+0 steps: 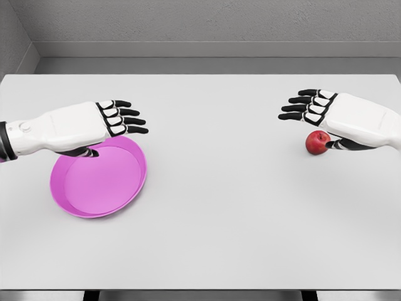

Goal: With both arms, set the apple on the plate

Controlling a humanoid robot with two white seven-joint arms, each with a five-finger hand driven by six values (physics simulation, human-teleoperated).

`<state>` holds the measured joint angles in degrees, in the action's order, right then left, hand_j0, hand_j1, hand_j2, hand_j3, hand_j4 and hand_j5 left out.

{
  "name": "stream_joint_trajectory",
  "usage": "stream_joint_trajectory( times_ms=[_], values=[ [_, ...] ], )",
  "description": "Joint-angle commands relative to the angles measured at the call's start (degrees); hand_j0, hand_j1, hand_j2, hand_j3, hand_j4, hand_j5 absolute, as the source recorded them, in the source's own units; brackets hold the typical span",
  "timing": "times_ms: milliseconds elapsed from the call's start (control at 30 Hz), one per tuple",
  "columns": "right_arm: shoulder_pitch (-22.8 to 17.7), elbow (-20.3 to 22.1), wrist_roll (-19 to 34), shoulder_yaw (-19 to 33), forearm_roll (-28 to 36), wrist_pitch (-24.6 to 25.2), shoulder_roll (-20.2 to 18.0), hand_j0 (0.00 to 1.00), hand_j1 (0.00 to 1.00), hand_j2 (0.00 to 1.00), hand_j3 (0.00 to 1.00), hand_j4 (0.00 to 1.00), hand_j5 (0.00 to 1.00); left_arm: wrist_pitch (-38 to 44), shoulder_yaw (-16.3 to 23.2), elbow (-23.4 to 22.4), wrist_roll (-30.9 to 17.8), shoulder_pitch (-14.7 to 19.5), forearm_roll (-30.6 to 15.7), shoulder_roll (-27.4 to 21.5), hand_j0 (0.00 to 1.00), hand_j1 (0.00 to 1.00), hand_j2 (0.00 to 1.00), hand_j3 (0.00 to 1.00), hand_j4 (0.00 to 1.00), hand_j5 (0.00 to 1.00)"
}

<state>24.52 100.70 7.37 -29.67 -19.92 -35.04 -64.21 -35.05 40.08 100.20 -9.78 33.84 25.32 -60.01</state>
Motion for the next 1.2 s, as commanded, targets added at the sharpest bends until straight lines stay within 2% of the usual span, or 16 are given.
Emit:
stream_joint_trajectory(
  times_ms=[0, 133, 333, 367, 433, 467, 600, 700, 933, 1000, 1100, 1167],
  values=[
    [0.00, -0.06, 0.01, 0.05, 0.67, 0.04, -0.13, 1.00, 1.00, 1.00, 1.00, 1.00, 1.00, 0.05, 0.00, -0.01, -0.16, 0.00, -0.36, -0.02, 1.00, 1.00, 1.00, 1.00, 1.00, 1.00],
    [0.70, 0.02, -0.34, 0.14, 3.48, 0.04, -0.21, 1.00, 1.00, 1.00, 1.00, 1.00, 1.00, 0.05, 0.00, -0.01, -0.16, 0.00, -0.36, -0.02, 1.00, 1.00, 1.00, 1.00, 1.00, 1.00],
    [1.41, -0.15, 0.19, 0.14, 3.75, 0.04, -1.53, 1.00, 1.00, 1.00, 1.00, 1.00, 1.00, 0.05, 0.08, -0.01, -0.24, 0.00, -0.36, 0.07, 1.00, 1.00, 1.00, 1.00, 1.00, 1.00],
    [1.41, -0.50, 1.49, 0.05, 5.41, 0.04, -1.71, 1.00, 1.00, 1.00, 1.00, 1.00, 1.00, 0.05, 0.08, -0.01, -0.24, 0.00, -0.36, 0.15, 1.00, 1.00, 1.00, 1.00, 1.00, 1.00],
    [1.32, -1.64, 9.67, -1.97, 13.85, 0.04, -2.85, 1.00, 1.00, 1.00, 1.00, 1.00, 1.00, 0.05, 0.08, -0.01, -0.24, 0.00, -0.27, 0.33, 1.00, 1.00, 1.00, 1.00, 1.00, 1.00],
    [1.14, -2.17, 11.34, -2.32, 15.35, 0.04, -2.85, 1.00, 1.00, 1.00, 1.00, 1.00, 1.00, 0.05, 0.08, -0.01, -0.24, 0.00, -0.27, 0.33, 1.00, 1.00, 1.00, 1.00, 1.00, 1.00],
    [0.97, -6.12, 13.37, -4.78, 16.49, 0.04, -2.76, 1.00, 1.00, 1.00, 1.00, 1.00, 1.00, 0.05, 0.08, -0.01, -0.24, 0.00, -0.27, 0.33, 1.00, 1.00, 1.00, 1.00, 1.00, 1.00],
    [0.97, -7.79, 17.50, -4.87, 20.45, 0.04, -2.68, 1.00, 1.00, 1.00, 1.00, 1.00, 1.00, 0.05, 0.08, -0.01, -0.24, 0.26, -0.27, 0.33, 1.00, 1.00, 1.00, 1.00, 1.00, 1.00],
    [1.05, -9.47, 18.20, -4.79, 20.62, 0.04, -2.06, 1.00, 1.00, 1.00, 1.00, 1.00, 1.00, 0.05, 0.17, -0.01, -0.33, 0.26, -0.18, 0.33, 1.00, 1.00, 1.00, 1.00, 1.00, 1.00],
    [1.23, -9.73, 19.96, -4.79, 24.93, 0.04, -1.97, 1.00, 1.00, 1.00, 1.00, 1.00, 1.00, 0.05, 0.08, -0.01, -0.33, 0.35, -0.18, 0.33, 1.00, 1.00, 1.00, 1.00, 1.00, 1.00],
    [1.58, -10.26, 23.38, -4.61, 25.37, 0.04, 0.75, 1.00, 1.00, 1.00, 1.00, 1.00, 1.00, 0.05, 0.08, -0.01, -0.33, 0.35, -0.18, 0.33, 1.00, 1.00, 1.00, 1.00, 1.00, 1.00],
    [1.58, -12.63, 26.63, -4.61, 25.46, 0.04, 3.65, 1.00, 1.00, 1.00, 1.00, 1.00, 1.00, 0.05, 0.08, -0.01, -0.33, 0.35, -0.18, 0.33, 1.00, 1.00, 1.00, 1.00, 1.00, 1.00]
  ],
)
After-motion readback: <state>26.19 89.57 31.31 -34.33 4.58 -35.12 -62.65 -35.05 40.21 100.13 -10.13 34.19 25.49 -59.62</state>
